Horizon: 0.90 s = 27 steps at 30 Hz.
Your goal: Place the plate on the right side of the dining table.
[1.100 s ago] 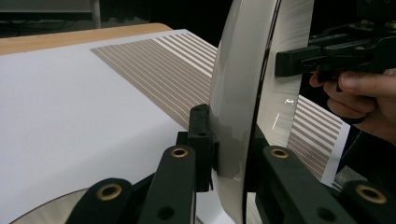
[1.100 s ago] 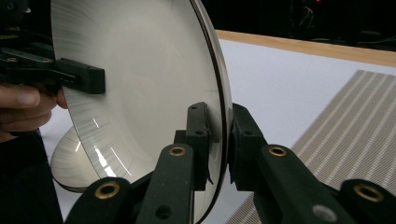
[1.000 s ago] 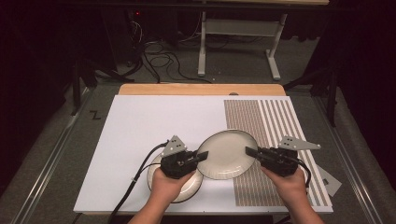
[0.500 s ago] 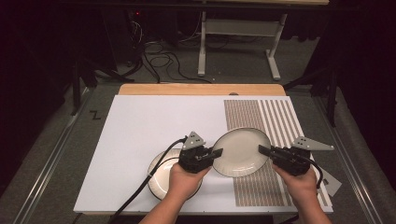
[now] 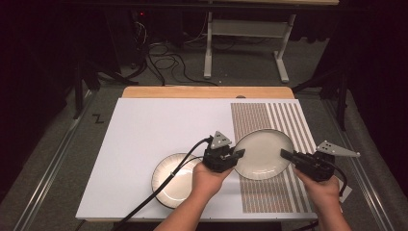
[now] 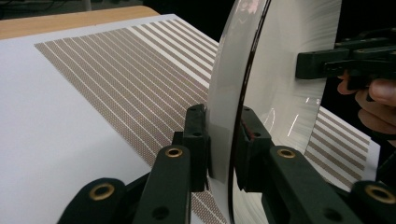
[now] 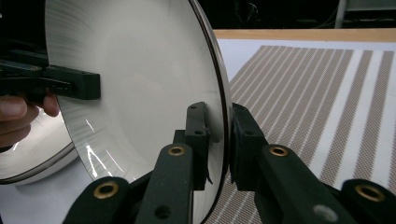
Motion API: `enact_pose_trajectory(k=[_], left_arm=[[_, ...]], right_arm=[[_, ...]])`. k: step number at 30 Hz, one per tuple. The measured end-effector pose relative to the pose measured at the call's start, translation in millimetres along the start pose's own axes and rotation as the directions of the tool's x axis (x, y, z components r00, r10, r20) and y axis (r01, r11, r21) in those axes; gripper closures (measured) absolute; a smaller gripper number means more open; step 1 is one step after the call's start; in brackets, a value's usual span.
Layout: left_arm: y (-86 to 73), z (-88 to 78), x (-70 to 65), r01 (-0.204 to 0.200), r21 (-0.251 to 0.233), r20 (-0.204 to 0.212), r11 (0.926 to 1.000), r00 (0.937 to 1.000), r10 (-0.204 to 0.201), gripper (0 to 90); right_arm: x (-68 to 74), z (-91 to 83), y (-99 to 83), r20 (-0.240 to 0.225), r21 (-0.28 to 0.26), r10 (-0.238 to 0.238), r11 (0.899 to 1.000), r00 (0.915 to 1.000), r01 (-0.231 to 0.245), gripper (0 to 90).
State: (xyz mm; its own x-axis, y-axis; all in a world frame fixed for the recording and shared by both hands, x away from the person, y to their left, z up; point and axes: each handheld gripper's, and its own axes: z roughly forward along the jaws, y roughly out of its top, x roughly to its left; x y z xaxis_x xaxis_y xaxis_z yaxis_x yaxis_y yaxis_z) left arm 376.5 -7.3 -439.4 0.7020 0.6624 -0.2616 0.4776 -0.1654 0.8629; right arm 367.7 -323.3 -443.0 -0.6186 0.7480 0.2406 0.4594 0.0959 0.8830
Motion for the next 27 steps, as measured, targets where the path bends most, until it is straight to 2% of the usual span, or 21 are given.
enact_pose_trajectory(k=[4, 18, 23, 27], left_arm=[[2.2, 10.1, -4.0, 0.000, 0.005, -0.005, 1.0000, 1.0000, 0.000, 76.1], [11.3, 53.2, -14.1, -0.006, 0.030, 0.001, 0.9995, 1.0000, 0.006, 74.3], [10.7, 67.1, -13.5, -0.009, 0.030, -0.008, 0.9995, 0.9999, 0.009, 73.3], [8.7, 76.2, -11.3, 0.009, 0.045, -0.002, 0.9989, 1.0000, -0.009, 72.7]], right_arm=[[-7.6, -4.6, -3.2, 0.016, 0.000, 0.021, 1.000, 0.9996, -0.021, 81.4], [-35.0, -21.3, -12.7, 0.090, -0.006, 0.050, 0.999, 0.9947, -0.050, 81.2], [-43.6, -22.9, -15.2, 0.115, -0.003, 0.064, 0.998, 0.9913, -0.064, 81.2], [-49.2, -21.8, -17.6, 0.129, 0.003, 0.068, 0.998, 0.9894, -0.069, 81.3]])
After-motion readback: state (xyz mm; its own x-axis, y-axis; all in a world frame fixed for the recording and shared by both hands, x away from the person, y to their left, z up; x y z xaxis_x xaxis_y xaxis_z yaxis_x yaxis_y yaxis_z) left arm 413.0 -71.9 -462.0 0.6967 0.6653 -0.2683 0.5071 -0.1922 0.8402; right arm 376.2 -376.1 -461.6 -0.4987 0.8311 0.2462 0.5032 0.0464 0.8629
